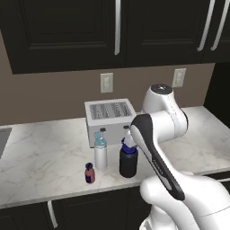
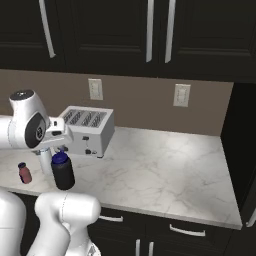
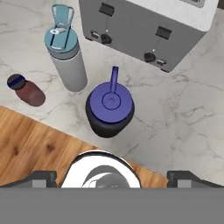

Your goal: Move the drinks to the dining counter.

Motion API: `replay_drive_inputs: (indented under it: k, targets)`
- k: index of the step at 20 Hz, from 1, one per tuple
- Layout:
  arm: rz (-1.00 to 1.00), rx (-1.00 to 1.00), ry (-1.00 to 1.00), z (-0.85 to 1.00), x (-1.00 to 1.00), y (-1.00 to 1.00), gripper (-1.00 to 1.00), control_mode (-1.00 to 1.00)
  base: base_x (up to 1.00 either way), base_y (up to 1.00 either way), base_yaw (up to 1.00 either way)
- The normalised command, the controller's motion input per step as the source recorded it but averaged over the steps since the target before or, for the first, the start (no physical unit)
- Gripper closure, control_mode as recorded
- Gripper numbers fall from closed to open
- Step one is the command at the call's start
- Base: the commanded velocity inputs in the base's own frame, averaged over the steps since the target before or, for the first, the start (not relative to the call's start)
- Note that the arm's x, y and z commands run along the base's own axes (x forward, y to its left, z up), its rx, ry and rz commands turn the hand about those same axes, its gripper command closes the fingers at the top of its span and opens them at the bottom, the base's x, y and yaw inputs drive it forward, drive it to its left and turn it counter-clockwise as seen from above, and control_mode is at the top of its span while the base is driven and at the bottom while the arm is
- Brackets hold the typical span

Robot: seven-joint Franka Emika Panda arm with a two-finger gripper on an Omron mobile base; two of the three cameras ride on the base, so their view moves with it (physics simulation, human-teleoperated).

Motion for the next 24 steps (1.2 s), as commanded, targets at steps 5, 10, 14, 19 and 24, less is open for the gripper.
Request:
replay_drive_inputs:
  k: [5, 10, 14, 19, 24]
  targets:
    - [0.08, 0.0, 0.0, -0.14, 0.01, 0.05, -1.0, -1.0, 0.0, 0.0, 0.0]
    - [0.08, 0.0, 0.0, -0.14, 0.01, 0.01, -1.0, -1.0, 0.0, 0.0, 0.0]
    - [0.08, 0.0, 0.0, -0.12, 0.0, 0.0, -1.0, -1.0, 0.0, 0.0, 0.0]
    - [0.08, 0.0, 0.03, -0.07, 0.07, 0.0, -1.0, -1.0, 0.0, 0.0, 0.0]
    - [0.03, 0.0, 0.01, 0.0, 0.12, 0.04, -1.0, -1.0, 0.0, 0.0, 0.0]
